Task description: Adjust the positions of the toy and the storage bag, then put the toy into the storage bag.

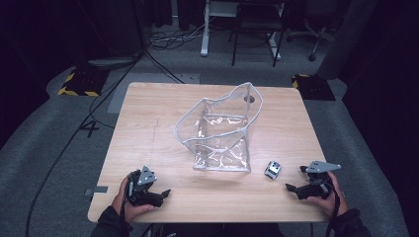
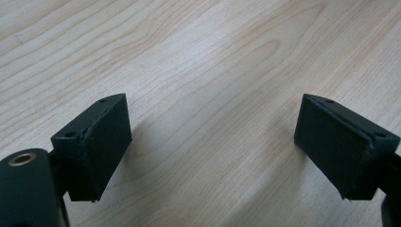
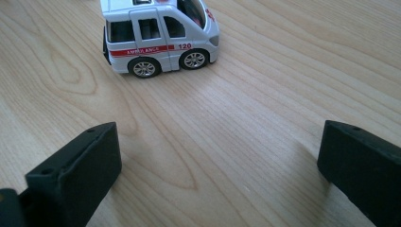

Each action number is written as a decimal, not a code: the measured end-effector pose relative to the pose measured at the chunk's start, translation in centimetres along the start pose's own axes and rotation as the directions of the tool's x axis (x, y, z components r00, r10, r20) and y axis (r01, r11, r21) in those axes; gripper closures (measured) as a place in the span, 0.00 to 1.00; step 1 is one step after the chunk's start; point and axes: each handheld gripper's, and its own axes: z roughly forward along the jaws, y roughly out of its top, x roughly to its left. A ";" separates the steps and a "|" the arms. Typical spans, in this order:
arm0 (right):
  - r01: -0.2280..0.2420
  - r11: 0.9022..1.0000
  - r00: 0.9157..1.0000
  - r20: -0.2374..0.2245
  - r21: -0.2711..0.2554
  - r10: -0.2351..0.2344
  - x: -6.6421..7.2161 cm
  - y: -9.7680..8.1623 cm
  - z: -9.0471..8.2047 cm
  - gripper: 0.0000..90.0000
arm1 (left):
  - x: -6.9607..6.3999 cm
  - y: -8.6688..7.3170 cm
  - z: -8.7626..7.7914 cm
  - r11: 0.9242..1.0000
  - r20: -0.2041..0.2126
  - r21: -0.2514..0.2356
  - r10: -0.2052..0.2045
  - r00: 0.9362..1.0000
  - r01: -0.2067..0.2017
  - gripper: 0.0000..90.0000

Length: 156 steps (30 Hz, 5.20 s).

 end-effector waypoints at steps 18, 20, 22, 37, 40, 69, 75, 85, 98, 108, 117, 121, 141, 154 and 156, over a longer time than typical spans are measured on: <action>-0.027 1.000 0.999 0.021 0.009 0.026 -0.1 0.5 0.4 0.01 | 0.0 0.0 0.0 1.000 0.002 -0.003 -0.003 1.000 0.003 0.14; -0.020 1.000 1.000 0.024 0.007 0.020 -0.1 0.6 0.5 0.01 | 0.0 0.0 0.0 1.000 0.007 -0.001 -0.005 1.000 0.005 0.14; -0.020 1.000 1.000 0.024 0.002 0.020 -0.1 1.0 1.0 0.02 | 0.0 0.0 0.0 1.000 0.004 -0.002 -0.003 1.000 0.003 0.14; 0.041 0.999 0.998 -0.037 0.010 -0.041 0.0 3.3 3.3 0.01 | 0.0 0.0 0.1 1.000 0.007 -0.002 -0.006 1.000 0.006 0.14; 0.075 0.997 0.995 -0.074 0.002 -0.074 0.4 4.2 4.2 0.01 | 0.0 0.0 0.1 1.000 0.008 -0.002 -0.006 1.000 0.006 0.14; 0.128 0.990 0.979 -0.149 -0.066 -0.136 1.2 3.5 3.3 0.30 | 0.0 0.0 0.0 1.000 0.005 -0.001 -0.003 1.000 0.003 0.14; 0.141 0.987 0.975 -0.165 -0.075 -0.152 1.3 3.0 2.8 0.36 | 0.0 0.0 0.0 1.000 0.004 0.000 -0.003 1.000 0.003 0.14; 0.165 0.983 0.967 -0.185 -0.081 -0.178 2.0 2.7 2.3 0.43 | 0.0 0.0 0.0 1.000 0.004 0.000 -0.002 1.000 0.002 0.14; 0.175 0.980 0.965 -0.182 -0.091 -0.190 3.2 2.5 2.2 0.37 | 0.0 0.0 0.0 1.000 0.008 0.000 -0.005 1.000 0.005 0.14; 0.173 0.982 0.965 -0.188 -0.075 -0.184 2.7 3.0 2.8 0.29 | 0.0 0.0 0.0 1.000 0.008 -0.001 -0.004 1.000 0.004 0.14; 0.163 0.983 0.967 -0.186 -0.087 -0.176 2.5 2.7 2.5 0.42 | 0.0 0.0 0.0 1.000 0.005 0.000 0.000 1.000 0.000 0.14; 0.149 0.984 0.971 -0.176 -0.095 -0.164 2.6 2.7 2.4 0.51 | 0.0 0.0 0.0 1.000 0.009 0.000 -0.005 1.000 0.005 0.14; 0.128 0.987 0.978 -0.151 -0.101 -0.143 2.4 2.7 2.3 0.53 | 0.2 0.1 0.1 1.000 0.020 0.002 0.017 1.000 -0.017 0.14; 0.106 0.989 0.983 -0.142 -0.106 -0.120 2.5 2.7 2.2 0.53 | 0.2 0.1 0.2 1.000 0.025 0.000 0.020 0.999 -0.020 0.14; 0.107 0.987 0.982 -0.143 -0.117 -0.123 2.4 2.6 2.1 0.53 | 0.2 0.1 0.1 1.000 0.021 -0.002 0.020 1.000 -0.020 0.14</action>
